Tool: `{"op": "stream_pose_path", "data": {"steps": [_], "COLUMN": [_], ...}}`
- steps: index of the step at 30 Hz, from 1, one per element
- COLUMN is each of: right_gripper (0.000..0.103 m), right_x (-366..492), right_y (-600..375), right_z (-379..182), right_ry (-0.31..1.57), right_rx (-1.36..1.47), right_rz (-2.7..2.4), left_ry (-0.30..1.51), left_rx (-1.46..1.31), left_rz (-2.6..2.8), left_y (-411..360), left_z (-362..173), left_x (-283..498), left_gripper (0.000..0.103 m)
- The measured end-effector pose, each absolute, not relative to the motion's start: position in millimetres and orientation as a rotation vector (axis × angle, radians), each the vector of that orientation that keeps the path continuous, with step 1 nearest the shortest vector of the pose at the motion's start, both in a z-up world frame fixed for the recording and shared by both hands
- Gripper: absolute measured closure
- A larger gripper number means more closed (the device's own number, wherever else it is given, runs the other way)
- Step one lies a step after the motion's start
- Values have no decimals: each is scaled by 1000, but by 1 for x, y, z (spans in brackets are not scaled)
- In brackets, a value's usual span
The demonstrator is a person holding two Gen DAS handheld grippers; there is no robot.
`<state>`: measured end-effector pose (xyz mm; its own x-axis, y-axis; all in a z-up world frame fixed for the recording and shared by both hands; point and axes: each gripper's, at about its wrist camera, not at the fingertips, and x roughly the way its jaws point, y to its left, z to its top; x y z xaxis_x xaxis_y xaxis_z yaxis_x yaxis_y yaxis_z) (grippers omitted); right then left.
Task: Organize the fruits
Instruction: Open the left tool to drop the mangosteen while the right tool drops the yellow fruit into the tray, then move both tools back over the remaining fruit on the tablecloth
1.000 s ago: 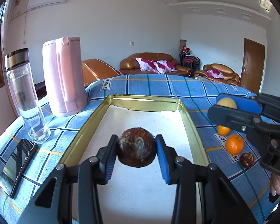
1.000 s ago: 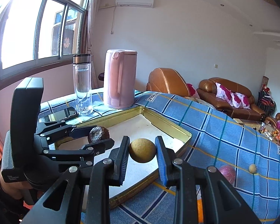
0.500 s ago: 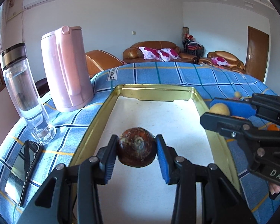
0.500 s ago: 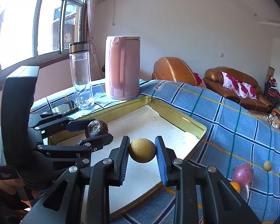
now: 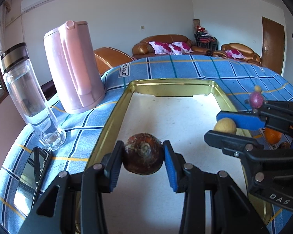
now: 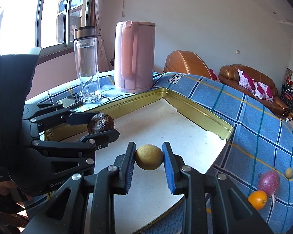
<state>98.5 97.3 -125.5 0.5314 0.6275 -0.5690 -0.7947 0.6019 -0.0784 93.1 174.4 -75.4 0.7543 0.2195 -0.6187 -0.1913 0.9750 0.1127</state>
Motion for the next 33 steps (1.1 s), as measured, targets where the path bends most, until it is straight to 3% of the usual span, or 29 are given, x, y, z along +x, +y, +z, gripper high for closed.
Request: {"op": "stream_pose_path", "data": {"steps": [7,12,15,16,18,25,33], "right_gripper": [73,73,57,46,36,34,34], "right_x": [98,99,97,97,95,72,55], "right_y": [103,106,101,97,87,53,-36], "right_z": [-133,-137,-135,-134,-130,-122,-114], "right_ry": [543,555,536,530,517,474,421], "right_rx": [-363,-359,-349,-341,-310,-306,-261], "right_rz": [870,872,841,829,829,802,638], "left_ry": [672,657,623,610,573,487,451], "left_rx": [64,68,42,28,-13,-71,-48], "left_rz": [247,256,279,284,302,267,124], "left_y": [176,176,178,179,182,162,97], "left_z": [-74,-72,-68,-66,-61,-45,-36], "left_x": [92,87,78,75,65,47,44], "left_gripper": [59,44,38,35,21,12,9]}}
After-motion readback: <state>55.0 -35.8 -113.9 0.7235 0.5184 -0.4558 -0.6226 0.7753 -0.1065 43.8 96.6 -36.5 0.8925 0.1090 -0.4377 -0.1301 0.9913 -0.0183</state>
